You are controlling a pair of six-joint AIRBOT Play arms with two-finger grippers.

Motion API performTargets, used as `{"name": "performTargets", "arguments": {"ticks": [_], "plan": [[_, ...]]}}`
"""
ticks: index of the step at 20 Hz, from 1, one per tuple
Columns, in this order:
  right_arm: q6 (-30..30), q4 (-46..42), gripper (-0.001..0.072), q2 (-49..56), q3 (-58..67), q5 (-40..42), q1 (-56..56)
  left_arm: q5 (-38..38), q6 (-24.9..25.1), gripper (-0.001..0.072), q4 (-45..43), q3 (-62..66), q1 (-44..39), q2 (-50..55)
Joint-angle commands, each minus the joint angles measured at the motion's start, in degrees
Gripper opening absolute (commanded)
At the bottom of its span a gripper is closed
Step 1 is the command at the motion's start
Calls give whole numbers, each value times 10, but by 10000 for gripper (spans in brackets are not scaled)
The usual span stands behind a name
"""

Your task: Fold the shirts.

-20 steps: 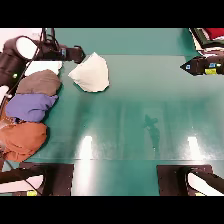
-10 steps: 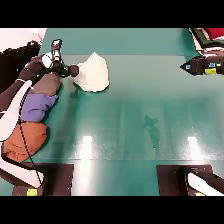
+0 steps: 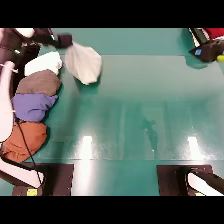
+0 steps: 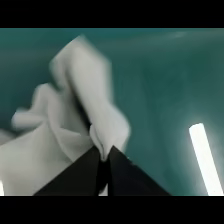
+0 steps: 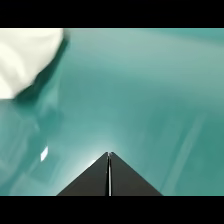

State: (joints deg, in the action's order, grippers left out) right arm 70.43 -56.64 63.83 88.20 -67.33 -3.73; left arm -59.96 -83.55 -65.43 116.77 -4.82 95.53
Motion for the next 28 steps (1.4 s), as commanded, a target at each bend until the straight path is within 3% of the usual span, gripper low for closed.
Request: {"name": "performTargets", "arguments": {"ticks": [1,4,7,10,11,12,13,15,19,22,26,28], "plan": [[0,-1,20,0,85,-23,0,-37,79,23,115,51,-18,-92],[0,-1,20,0,143,-39,0,-85,110,23,116,-22,-82,-184],[0,0,20,0,172,-58,0,-154,116,24,104,-66,-167,-197],[0,-1,20,0,176,-91,0,-144,116,27,93,-137,-240,-187],[0,-1,20,0,176,-103,0,-130,114,205,93,-165,-262,-181],[0,-1,20,0,176,-113,0,-116,109,519,92,-189,-278,-176],[0,-1,20,0,176,-121,0,-101,109,615,92,-207,-290,-171],[0,-1,20,0,176,-124,0,-81,109,619,63,-212,-284,-162],[0,-1,20,0,175,-128,0,-49,45,620,-7,-213,-205,-145],[0,-6,20,0,174,-154,0,-61,40,619,26,-234,-157,-92],[2,-7,20,0,174,-174,0,-25,44,620,90,-256,-153,17],[34,-30,20,1,174,-174,0,-8,48,619,135,-256,-153,68]]}}
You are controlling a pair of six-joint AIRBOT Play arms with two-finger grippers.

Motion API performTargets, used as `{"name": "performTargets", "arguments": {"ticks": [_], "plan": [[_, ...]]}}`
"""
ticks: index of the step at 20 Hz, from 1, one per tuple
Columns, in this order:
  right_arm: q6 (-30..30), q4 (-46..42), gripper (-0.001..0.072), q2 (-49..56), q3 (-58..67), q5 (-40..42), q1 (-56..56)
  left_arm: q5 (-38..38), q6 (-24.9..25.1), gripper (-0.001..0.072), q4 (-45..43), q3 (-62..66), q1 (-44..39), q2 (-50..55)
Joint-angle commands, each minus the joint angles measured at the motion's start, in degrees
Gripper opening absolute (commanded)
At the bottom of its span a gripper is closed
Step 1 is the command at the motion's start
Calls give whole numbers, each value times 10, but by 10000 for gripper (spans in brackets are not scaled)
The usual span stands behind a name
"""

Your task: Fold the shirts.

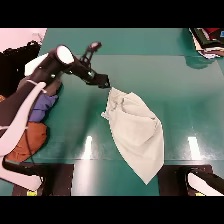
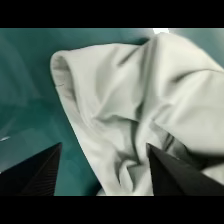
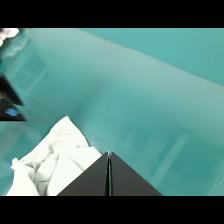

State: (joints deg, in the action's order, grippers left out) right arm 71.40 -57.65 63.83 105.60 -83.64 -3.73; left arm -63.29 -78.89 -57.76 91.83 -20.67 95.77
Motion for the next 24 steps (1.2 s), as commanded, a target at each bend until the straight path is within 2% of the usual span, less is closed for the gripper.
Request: {"name": "performTargets", "arguments": {"ticks": [1,8,9,10,11,16,21,22,23,24], "plan": [[31,-31,20,2,0,-13,0,30,15,619,81,-6,5,85],[42,-55,20,52,0,-42,0,92,28,615,97,-6,-17,120],[43,-55,20,62,0,-46,0,100,28,467,96,-6,-17,120],[43,-55,20,72,0,-52,0,107,28,193,96,-5,-17,120],[43,-55,20,82,0,-57,0,111,28,20,99,-4,-15,120],[49,-86,20,123,-6,-108,0,55,24,22,80,65,64,83],[57,-93,21,91,-190,-50,-3,40,29,24,48,98,160,-14],[57,-92,108,83,-245,-22,-8,33,29,24,45,98,169,-23],[57,-84,428,79,-302,15,-15,23,29,24,41,98,176,-28],[57,-63,633,79,-352,51,-22,14,29,24,39,98,179,-29]]}}
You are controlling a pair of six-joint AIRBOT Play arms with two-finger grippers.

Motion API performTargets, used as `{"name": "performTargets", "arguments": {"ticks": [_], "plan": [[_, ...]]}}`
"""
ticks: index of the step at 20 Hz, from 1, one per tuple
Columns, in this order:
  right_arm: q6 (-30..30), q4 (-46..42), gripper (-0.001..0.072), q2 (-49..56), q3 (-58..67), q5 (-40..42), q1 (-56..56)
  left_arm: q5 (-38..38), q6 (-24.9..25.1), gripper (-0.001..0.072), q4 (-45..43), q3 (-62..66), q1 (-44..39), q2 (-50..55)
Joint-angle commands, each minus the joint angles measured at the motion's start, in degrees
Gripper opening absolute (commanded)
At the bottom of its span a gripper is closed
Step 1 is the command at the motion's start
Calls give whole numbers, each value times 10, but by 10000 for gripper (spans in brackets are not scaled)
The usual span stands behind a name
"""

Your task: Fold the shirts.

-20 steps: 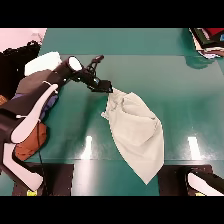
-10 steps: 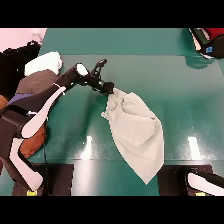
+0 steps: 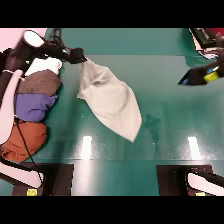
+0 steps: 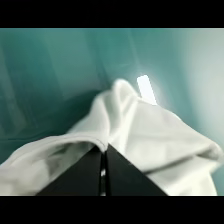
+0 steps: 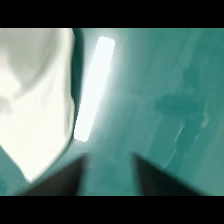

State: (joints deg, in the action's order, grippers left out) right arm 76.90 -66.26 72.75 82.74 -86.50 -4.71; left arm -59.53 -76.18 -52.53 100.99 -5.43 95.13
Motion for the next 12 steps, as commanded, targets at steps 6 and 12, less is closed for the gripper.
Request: {"name": "performTargets", "arguments": {"ticks": [6,12], "plan": [[-42,231,480,91,-286,209,-93,-40,2,24,-16,7,25,-23],[-43,245,436,219,-188,268,-199,-41,2,25,-23,7,25,-23]]}}
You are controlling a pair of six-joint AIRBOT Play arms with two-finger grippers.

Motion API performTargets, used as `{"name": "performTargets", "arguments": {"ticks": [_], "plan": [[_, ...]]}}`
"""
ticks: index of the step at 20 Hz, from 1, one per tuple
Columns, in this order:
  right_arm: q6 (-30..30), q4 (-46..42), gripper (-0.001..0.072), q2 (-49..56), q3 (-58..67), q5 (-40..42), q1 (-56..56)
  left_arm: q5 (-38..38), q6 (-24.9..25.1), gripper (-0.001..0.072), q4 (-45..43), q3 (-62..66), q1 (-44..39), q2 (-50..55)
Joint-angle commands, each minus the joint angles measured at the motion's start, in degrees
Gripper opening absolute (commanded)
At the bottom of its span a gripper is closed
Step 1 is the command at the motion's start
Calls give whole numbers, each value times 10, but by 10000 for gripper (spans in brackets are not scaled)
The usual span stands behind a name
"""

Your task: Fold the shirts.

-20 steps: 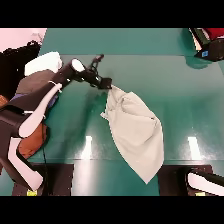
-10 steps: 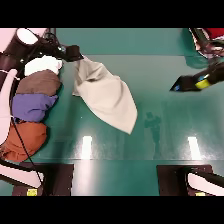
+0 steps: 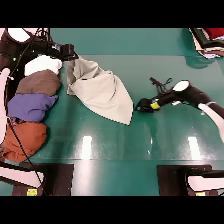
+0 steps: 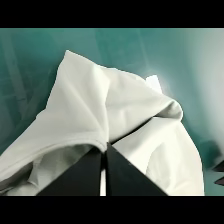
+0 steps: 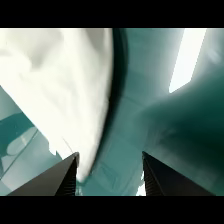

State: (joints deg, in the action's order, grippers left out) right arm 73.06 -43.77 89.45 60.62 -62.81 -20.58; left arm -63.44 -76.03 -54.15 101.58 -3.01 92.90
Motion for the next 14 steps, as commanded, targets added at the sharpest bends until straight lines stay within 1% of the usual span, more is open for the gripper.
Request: {"name": "performTargets", "arguments": {"ticks": [1,2,3,4,7,10,14], "plan": [[-5,19,419,69,53,33,-49,-3,0,24,-12,1,1,0],[-5,14,240,83,72,32,-56,-5,0,24,-17,1,1,0],[-5,6,97,91,86,32,-59,-6,0,24,-20,1,1,-1],[-5,-12,20,95,100,33,-61,-7,0,24,-23,1,1,-2],[0,-80,18,75,145,12,-46,5,0,23,-46,2,1,-29],[20,-144,18,10,220,-33,7,14,0,24,-59,23,13,-92],[21,-147,18,-97,350,-120,113,12,0,24,-59,78,38,-199]]}}
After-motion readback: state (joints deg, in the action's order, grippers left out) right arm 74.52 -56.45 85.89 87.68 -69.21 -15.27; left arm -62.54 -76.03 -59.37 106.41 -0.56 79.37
